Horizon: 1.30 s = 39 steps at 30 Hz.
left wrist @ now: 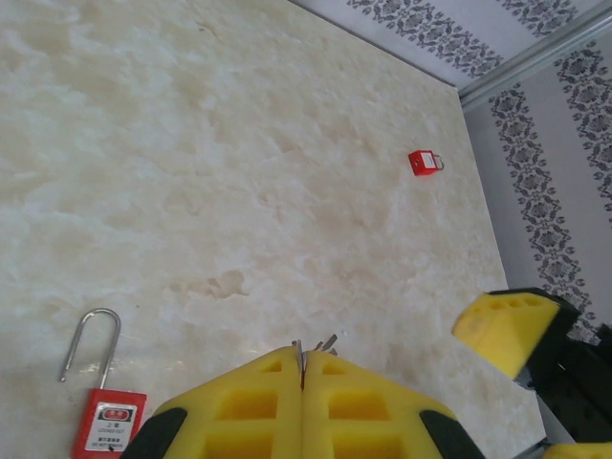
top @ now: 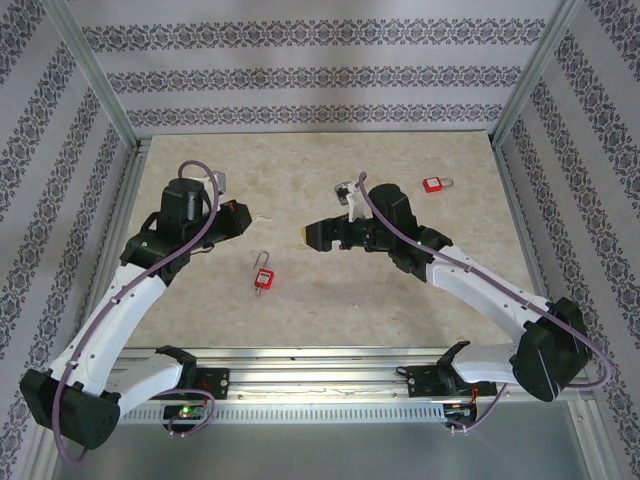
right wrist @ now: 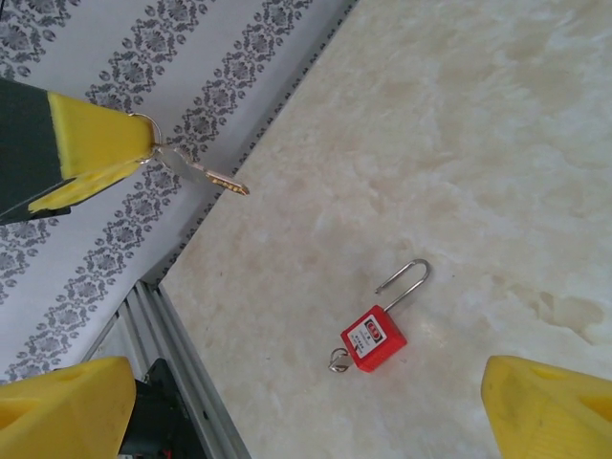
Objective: Unlock with the key
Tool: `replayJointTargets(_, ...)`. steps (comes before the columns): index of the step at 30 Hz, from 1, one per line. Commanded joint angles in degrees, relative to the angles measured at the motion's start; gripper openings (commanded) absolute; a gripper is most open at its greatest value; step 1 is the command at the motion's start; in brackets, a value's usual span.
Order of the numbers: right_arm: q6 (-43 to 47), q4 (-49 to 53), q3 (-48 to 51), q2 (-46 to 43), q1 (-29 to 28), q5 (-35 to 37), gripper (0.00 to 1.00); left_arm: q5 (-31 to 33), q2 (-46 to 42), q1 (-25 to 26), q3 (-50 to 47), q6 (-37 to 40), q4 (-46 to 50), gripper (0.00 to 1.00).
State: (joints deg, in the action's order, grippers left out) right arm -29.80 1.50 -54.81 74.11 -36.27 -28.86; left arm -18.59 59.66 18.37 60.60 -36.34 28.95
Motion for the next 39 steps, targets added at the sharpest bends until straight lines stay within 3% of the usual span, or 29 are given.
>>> replayJointTargets(1,1.39,-3.98,-1.29,0.86,-0.90,-4.13,0.90,0.44,0.12,1.38,-0.11,-1.06,-3.16,0.00)
replayJointTargets(6,10.46,0.33,-3.52,1.46,-2.27,-4.99,0.86,-2.31,2.82,3.72,1.92,1.22,-2.11,0.00)
replayJointTargets(18,24.02,5.05,-6.16,5.66,-2.02,-9.60,0.70,0.93,4.56,9.40,4.57,5.63,1.45,0.00)
replayJointTargets(39,33.31,5.32,-8.13,9.99,-1.29,-10.28,0.52,1.28,6.24,14.05,4.96,8.03,1.59,0.00)
